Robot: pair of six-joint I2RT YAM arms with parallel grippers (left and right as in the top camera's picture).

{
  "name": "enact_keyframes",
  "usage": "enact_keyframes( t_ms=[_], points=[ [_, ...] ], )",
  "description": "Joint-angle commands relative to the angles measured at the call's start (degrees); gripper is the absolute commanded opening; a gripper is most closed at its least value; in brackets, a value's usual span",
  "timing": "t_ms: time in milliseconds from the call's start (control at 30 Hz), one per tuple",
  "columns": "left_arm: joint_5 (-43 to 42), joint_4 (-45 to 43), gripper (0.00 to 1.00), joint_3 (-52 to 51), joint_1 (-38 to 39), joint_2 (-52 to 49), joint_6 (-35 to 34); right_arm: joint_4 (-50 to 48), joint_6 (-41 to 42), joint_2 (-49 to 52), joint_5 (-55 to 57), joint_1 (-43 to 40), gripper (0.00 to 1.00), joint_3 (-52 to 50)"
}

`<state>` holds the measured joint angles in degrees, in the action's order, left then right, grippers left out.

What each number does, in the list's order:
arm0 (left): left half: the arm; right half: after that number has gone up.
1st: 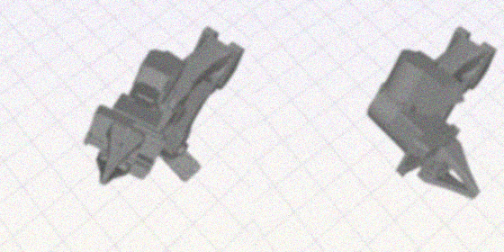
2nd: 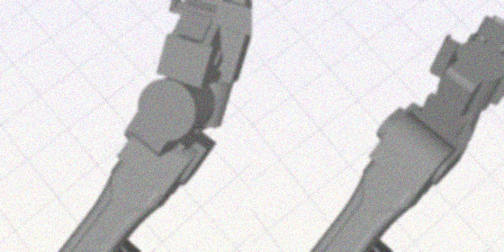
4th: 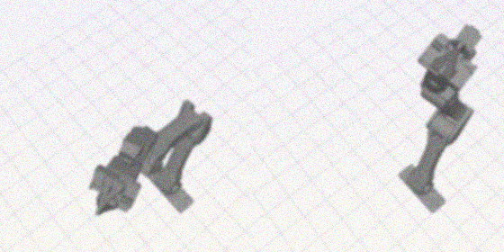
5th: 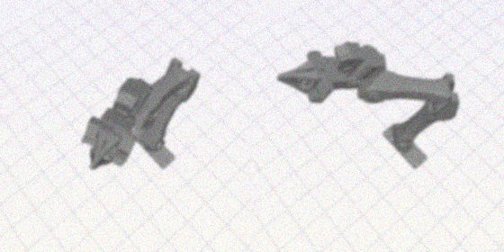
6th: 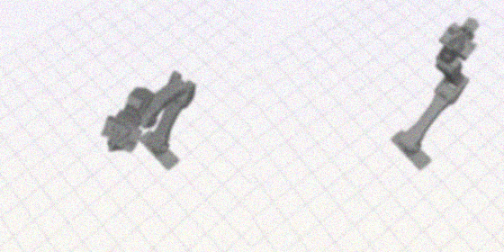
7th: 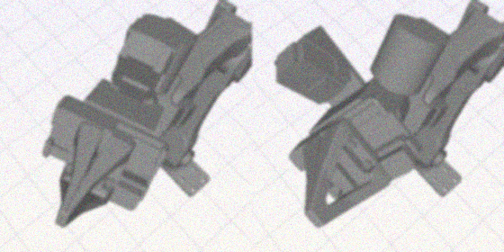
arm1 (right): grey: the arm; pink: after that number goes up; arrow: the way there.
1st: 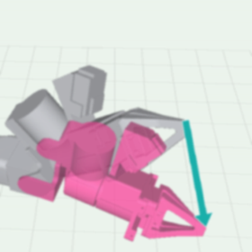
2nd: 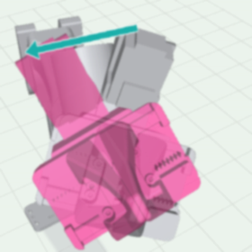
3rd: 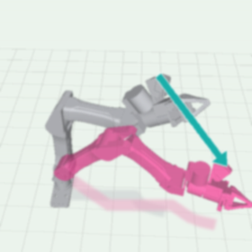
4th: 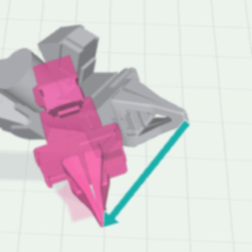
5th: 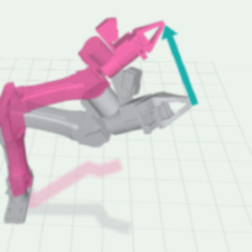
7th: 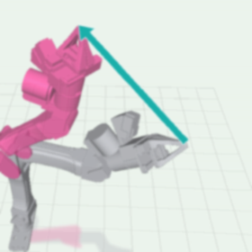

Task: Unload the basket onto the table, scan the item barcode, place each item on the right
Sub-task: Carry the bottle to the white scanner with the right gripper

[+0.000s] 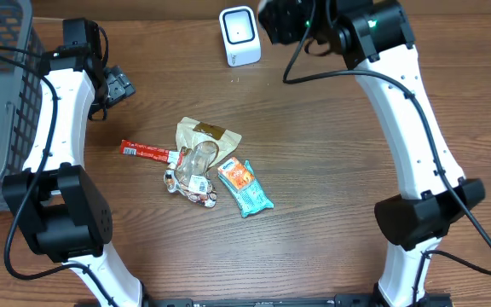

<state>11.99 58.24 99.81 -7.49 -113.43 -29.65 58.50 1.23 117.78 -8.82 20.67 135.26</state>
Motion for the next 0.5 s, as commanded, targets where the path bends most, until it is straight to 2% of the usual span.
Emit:
enact_keyframes(
  t_ms=[0,267,467],
  points=[
    [-0.22,-0.02,1.0,1.27,0.37,0.31,-0.37,-4.13,-0.46,3.28,-0.26,0.24,0.04,0.81],
    [-0.22,-0.04,1.0,1.27,0.37,0.31,-0.37,-16.52,-0.46,11.74,-0.26,0.22,0.04,0.81],
    [-0.22,-0.02,1.0,1.27,0.37,0.31,-0.35,-29.64,-0.48,20.11,-0.26,0.22,0.04,0.81]
  ],
)
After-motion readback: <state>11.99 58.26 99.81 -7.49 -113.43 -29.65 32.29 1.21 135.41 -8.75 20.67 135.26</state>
